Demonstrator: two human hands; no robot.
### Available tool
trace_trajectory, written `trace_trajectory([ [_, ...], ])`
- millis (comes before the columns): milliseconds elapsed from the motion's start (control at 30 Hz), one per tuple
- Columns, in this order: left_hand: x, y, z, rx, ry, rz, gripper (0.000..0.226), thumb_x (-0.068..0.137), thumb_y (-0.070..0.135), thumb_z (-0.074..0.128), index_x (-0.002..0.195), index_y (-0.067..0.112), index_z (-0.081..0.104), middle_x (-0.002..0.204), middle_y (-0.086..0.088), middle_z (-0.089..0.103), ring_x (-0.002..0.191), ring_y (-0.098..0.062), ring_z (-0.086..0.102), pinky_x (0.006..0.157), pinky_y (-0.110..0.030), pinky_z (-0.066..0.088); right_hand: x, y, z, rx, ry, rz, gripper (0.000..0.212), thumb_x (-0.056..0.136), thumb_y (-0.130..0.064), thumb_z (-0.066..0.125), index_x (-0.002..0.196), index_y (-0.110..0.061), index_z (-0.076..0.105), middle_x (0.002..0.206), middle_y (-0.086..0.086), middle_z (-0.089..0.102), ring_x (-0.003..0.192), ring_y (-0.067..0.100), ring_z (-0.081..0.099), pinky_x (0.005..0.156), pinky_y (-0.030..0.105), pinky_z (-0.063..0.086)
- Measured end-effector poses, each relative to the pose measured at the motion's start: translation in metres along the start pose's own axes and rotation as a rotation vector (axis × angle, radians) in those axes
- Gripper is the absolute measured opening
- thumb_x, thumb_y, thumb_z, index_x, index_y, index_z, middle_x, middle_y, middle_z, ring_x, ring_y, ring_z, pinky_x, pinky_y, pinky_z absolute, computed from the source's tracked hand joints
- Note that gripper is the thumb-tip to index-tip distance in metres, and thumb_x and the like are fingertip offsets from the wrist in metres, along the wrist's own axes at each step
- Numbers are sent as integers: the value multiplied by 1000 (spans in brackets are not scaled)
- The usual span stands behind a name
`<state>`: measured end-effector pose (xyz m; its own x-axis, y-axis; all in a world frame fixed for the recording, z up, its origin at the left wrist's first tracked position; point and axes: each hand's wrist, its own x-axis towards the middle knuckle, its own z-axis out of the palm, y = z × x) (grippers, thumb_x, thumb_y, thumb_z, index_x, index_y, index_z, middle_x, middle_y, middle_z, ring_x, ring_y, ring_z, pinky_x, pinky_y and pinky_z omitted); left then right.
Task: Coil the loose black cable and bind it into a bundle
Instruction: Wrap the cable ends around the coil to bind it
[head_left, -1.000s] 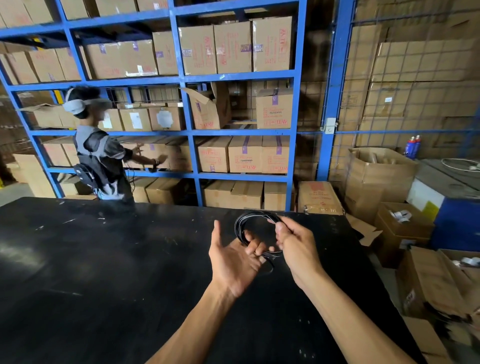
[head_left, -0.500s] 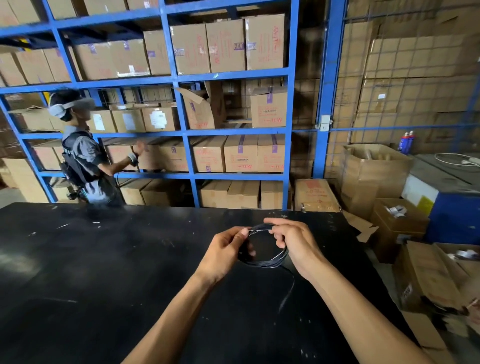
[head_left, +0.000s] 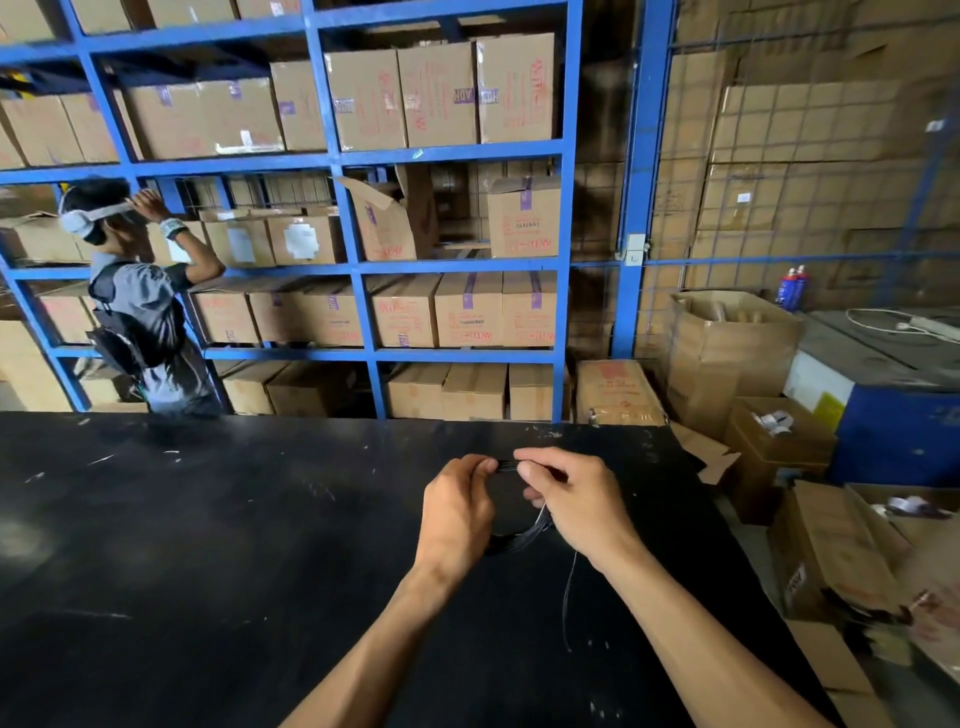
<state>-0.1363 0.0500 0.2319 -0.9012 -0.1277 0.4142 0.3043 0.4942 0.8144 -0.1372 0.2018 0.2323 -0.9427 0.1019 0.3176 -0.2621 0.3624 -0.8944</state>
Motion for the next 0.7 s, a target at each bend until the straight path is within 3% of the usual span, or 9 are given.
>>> trace_trajectory([
  [67, -4, 1, 3, -37, 24, -22, 21, 102, 15, 52, 109, 11, 72, 94, 3, 72, 77, -1, 64, 68, -3, 45, -4, 1, 0, -75, 60, -22, 23, 96, -21, 69, 117, -24, 77, 85, -14, 75, 73, 4, 75, 70, 21, 61],
  [133, -7, 1, 4, -82, -9, -55, 20, 103, 18, 52, 104, 15, 71, 83, 7, 69, 66, 2, 60, 60, -7, 44, -6, 1, 2, -132, 73, -34, 28, 97, -19, 66, 125, -19, 73, 90, -6, 76, 84, 9, 74, 83, 34, 63],
  [200, -6, 0, 0, -71, -100, -45, 20, 102, 23, 51, 96, 18, 70, 69, 8, 63, 53, 0, 53, 51, -11, 39, -5, 0, -1, -170, 59, -55, 30, 98, -14, 65, 126, -18, 72, 92, -6, 76, 91, 11, 73, 90, 36, 60],
  [333, -2, -3, -14, -102, -377, 27, 23, 102, 35, 52, 111, 31, 72, 84, 7, 73, 74, -2, 67, 67, -14, 51, 1, -3, -10, -236, -27, -95, 27, 95, -12, 68, 118, -22, 77, 78, -10, 75, 80, 3, 72, 83, 28, 61],
  [433, -1, -3, -11, -217, -369, -41, 25, 102, 21, 54, 95, 35, 73, 69, 4, 66, 60, -10, 57, 58, -23, 48, 2, -4, -4, -137, -40, -85, 20, 90, -14, 75, 110, -18, 79, 85, -3, 80, 74, 7, 75, 73, 29, 64],
  [533, -2, -7, -7, -294, -291, -162, 30, 101, 11, 54, 87, 27, 74, 66, 4, 59, 60, -14, 46, 55, -29, 39, 2, 2, -1, 45, -10, -18, 9, 84, -13, 82, 90, -20, 82, 75, 0, 80, 71, 14, 77, 64, 25, 63],
  [700, -1, -10, -16, -196, -547, -201, 29, 103, 19, 54, 85, 2, 69, 65, -5, 59, 59, -20, 54, 59, -29, 44, 2, 12, -6, 150, -108, 121, 12, 79, -12, 86, 88, -20, 85, 79, 0, 82, 75, 19, 79, 76, 32, 65],
])
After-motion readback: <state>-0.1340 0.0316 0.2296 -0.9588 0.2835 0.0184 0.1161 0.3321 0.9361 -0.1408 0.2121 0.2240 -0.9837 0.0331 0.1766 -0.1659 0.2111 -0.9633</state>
